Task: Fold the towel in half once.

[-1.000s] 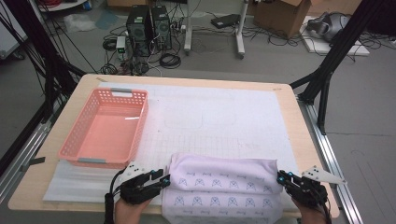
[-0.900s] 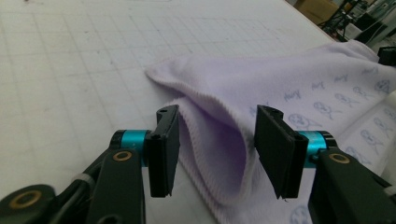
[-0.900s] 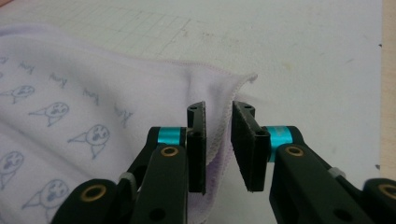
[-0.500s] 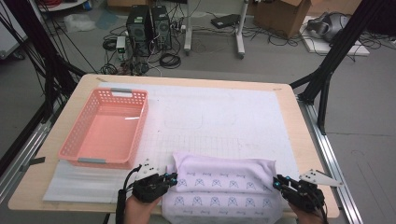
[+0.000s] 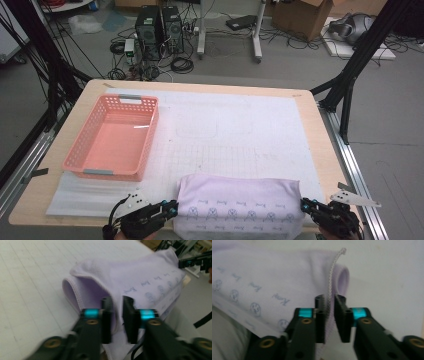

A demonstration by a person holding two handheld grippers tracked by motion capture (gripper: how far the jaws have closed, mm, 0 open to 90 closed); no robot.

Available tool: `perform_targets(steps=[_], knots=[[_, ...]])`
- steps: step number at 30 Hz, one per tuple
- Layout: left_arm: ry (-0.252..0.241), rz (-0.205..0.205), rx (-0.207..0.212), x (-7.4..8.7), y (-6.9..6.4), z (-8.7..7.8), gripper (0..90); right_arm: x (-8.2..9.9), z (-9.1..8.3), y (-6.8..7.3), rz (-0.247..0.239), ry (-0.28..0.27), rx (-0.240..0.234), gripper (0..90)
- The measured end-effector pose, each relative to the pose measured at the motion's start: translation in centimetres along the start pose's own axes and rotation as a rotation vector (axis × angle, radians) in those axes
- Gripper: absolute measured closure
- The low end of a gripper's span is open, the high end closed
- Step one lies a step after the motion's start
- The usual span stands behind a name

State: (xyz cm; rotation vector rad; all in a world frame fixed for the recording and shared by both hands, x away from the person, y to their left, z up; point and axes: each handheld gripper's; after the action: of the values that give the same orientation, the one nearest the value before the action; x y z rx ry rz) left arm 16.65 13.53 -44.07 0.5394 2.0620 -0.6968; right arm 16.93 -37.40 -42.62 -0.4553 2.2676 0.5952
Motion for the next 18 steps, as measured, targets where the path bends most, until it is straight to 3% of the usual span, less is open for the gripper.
perform_targets(steps=[2, 3, 6, 8, 13, 18], knots=[[-0.005, -0.002, -0.022, 0.0, 0.2, 0.5, 50.1, 0.1, 0.3, -0.2, 0.01, -0.019, 0.006, 62.8], [-0.014, 0.005, -0.024, -0.2, 0.3, 0.6, 46.3, 0.0, 0.3, -0.2, 0.011, -0.034, 0.008, 59.7], [-0.04, 0.016, -0.055, -0.8, 0.6, 1.2, 40.8, -0.4, 0.6, -0.1, -0.012, -0.091, 0.023, 47.8], [-0.043, -0.008, -0.071, -1.2, 1.1, 1.9, 38.5, -0.7, 1.1, 0.0, -0.024, -0.105, 0.02, 44.4], [0.018, -0.027, -0.085, -1.6, 2.0, 3.6, 32.7, -1.3, 3.6, 0.0, -0.08, -0.036, 0.05, 39.2], [0.048, -0.02, -0.089, -1.9, 2.4, 4.8, 32.3, -1.7, 5.0, -0.7, -0.11, 0.023, 0.043, 33.0]])
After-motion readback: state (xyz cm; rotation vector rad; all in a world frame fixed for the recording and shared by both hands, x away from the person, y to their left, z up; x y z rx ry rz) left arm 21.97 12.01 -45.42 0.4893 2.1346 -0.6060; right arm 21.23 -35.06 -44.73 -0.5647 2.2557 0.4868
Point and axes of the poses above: each handheld gripper's, and its own axes: z roughly forward along the jaws, x roughly out of its underside, y roughly to its left, and after that the axes turned 6 degrees about -x, right-handed
